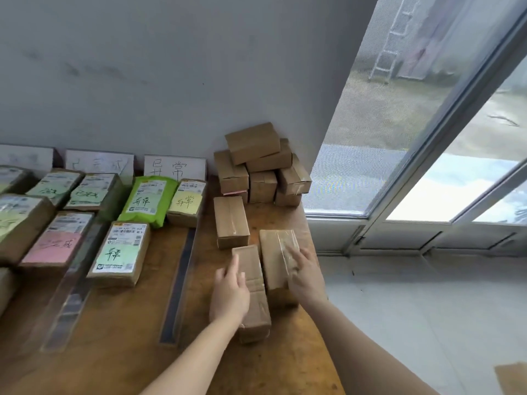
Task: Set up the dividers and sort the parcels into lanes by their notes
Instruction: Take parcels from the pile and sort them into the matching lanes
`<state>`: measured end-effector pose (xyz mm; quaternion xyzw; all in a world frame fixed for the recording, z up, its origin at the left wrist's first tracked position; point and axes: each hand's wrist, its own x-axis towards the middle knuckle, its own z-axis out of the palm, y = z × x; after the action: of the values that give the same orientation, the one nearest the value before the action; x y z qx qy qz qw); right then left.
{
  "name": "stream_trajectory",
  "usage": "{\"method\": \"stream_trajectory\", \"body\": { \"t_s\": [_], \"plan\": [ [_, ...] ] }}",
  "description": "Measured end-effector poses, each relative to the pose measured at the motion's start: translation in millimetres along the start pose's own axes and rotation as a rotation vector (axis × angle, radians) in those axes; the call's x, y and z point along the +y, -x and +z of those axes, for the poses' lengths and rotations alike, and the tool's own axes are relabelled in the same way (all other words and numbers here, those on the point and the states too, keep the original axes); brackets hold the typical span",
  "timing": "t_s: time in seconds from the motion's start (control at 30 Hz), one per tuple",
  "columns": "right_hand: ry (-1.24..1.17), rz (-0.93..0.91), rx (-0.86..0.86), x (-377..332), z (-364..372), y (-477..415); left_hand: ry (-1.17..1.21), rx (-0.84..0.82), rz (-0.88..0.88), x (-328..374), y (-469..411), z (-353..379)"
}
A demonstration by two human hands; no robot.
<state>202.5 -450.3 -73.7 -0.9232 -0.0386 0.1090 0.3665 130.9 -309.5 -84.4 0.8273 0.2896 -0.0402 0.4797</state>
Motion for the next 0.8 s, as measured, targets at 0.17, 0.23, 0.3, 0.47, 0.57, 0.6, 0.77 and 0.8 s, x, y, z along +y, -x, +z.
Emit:
{"method": "stream_trajectory", "body": {
  "t_s": [0.17,0.23,0.3,0.47,0.57,0.6,0.77,0.8],
  "plan": [
    [0.327,0.037,-0.062,-6,12,6,-0.266,-0.193,-0.093,1,4,10],
    [0.388,0.045,-0.077,-5,14,5,-0.222,-0.192,-0.125,3,4,11],
    [0.37,0.066,-0.067,-5,11,4,-0.182,-0.178,-0.146,3,4,10],
    [0.154,0.103,-0.026,8,-6,4,0.051,-0.036,-0.179,1,16,2],
    [-0.178,0.168,-0.023,11,-18,11,0.188,0.072,-0.209,1,24,-3],
    [-0.286,0.182,-0.012,11,-22,14,0.231,0.084,-0.21,3,27,-5],
    [-0.681,0.189,0.014,5,-42,30,0.528,0.115,-0.193,7,45,-20],
    [-0.727,0.18,0.006,4,-45,32,0.569,0.132,-0.18,8,50,-25]
  ]
}}
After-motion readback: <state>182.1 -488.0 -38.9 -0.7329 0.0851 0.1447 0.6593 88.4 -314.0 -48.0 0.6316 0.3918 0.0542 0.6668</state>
